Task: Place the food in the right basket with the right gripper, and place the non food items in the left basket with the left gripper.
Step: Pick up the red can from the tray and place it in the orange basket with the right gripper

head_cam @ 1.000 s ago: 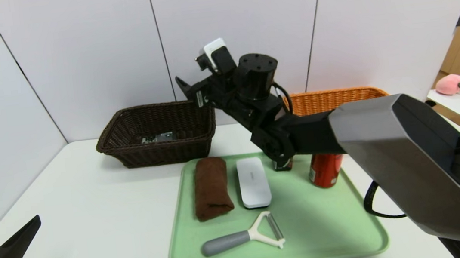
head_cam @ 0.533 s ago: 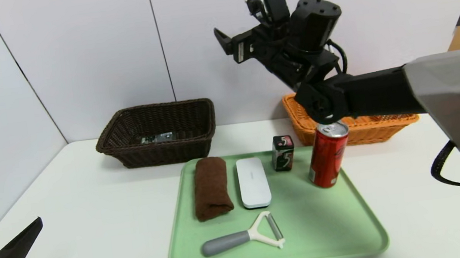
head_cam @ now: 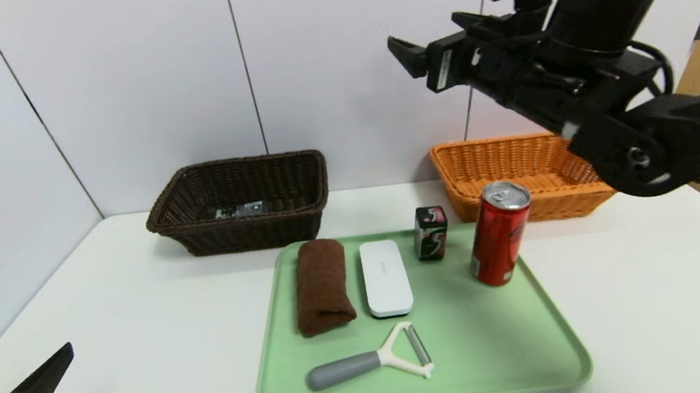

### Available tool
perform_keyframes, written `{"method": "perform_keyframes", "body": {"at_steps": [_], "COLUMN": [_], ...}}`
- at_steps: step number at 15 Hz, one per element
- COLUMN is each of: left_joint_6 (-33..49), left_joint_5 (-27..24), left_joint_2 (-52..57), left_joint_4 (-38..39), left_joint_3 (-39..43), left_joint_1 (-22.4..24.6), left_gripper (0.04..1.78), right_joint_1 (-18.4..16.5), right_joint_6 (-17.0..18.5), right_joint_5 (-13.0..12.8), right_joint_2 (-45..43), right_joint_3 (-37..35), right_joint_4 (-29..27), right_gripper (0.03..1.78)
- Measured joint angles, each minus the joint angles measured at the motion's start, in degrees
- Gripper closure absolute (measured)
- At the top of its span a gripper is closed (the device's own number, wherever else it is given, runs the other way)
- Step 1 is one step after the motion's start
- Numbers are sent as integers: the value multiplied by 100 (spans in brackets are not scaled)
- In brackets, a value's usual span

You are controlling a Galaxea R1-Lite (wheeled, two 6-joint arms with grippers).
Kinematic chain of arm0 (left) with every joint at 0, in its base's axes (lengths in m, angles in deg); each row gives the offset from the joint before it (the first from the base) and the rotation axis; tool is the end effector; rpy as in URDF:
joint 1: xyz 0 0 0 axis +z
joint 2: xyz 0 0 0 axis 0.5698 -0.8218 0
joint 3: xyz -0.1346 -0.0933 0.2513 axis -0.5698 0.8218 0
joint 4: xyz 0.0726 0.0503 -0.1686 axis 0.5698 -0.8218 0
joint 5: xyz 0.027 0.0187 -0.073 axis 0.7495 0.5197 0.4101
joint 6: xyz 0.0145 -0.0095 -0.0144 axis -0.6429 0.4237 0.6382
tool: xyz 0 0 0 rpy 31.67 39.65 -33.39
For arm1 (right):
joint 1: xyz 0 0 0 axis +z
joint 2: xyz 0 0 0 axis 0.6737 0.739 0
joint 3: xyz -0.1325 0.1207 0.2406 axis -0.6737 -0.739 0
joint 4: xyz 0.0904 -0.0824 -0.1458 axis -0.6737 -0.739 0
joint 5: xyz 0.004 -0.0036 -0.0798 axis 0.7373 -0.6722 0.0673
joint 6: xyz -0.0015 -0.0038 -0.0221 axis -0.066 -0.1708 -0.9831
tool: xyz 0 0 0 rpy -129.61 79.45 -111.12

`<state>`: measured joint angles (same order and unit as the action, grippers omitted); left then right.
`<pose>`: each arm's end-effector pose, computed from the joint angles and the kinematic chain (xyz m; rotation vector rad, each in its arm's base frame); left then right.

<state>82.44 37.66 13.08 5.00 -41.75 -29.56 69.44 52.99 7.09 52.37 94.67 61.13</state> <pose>0.0741 0.0036 0.1722 0.1110 0.1002 -0.0545 0.3277 0.1664 0.2937 -0.0615 -0.3231 0.3996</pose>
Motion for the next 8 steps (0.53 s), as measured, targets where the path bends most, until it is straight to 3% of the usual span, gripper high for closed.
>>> {"method": "perform_keyframes", "body": {"at_steps": [8], "left_joint_6": [24], "left_joint_5": [-16], "left_joint_2": [-9], "left_joint_4": [-4], "left_joint_3": [154], "left_joint_1": [0], "left_gripper": [13], "right_joint_1": [-256], "right_joint_6": [267], "right_joint_5": [35], "right_joint_2": [-1991], "right_joint_3": [-3045], "right_joint_4": [22], "right_gripper": [12]}}
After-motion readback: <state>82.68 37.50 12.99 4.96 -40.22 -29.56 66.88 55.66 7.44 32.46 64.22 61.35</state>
